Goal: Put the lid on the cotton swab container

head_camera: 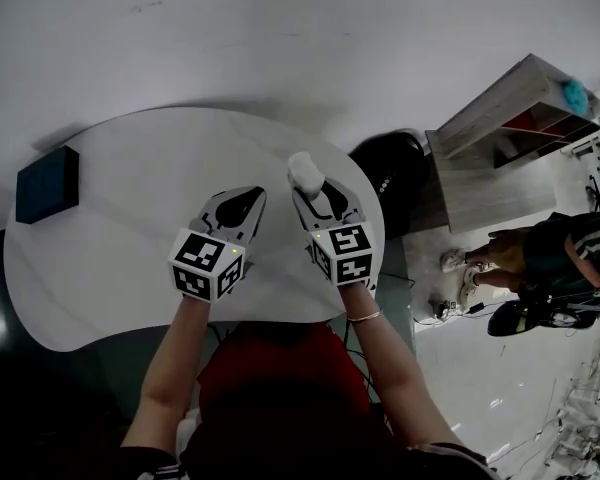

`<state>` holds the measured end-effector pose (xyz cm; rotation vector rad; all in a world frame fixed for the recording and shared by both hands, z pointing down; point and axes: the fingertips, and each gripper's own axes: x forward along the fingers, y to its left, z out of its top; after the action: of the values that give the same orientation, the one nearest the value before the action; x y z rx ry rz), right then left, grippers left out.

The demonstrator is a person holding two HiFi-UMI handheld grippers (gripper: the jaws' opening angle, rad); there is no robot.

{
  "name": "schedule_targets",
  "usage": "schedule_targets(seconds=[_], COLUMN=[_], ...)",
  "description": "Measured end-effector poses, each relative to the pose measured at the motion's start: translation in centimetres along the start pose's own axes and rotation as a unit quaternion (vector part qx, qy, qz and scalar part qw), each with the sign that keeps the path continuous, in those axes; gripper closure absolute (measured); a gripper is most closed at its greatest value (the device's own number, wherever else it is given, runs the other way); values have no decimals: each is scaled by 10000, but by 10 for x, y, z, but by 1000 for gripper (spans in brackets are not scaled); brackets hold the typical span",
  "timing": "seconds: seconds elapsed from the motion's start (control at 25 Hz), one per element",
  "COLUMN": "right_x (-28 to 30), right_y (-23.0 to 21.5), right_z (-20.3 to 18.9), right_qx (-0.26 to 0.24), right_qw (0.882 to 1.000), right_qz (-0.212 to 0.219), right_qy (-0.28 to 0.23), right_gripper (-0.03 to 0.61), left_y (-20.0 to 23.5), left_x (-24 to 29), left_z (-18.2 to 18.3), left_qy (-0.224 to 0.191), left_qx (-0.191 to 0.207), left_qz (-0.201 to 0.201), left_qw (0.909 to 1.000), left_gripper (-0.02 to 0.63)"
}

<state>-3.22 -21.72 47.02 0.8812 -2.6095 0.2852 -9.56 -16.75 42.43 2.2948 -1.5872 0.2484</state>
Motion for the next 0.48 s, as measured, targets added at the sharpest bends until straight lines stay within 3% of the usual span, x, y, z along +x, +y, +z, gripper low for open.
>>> schedule_targets(seconds=[0.48], right_x=[36], right_y=[-27], right_z=[-13], right_qx=[0], right_qw=[9997], right_qz=[-87], right_qy=[228], right_gripper=[373], left_y=[16], left_x=[23], left_z=[-20], left_qy=[289], left_qx=[-229], left_qz=[196], left_qw=[9991], left_gripper=[589])
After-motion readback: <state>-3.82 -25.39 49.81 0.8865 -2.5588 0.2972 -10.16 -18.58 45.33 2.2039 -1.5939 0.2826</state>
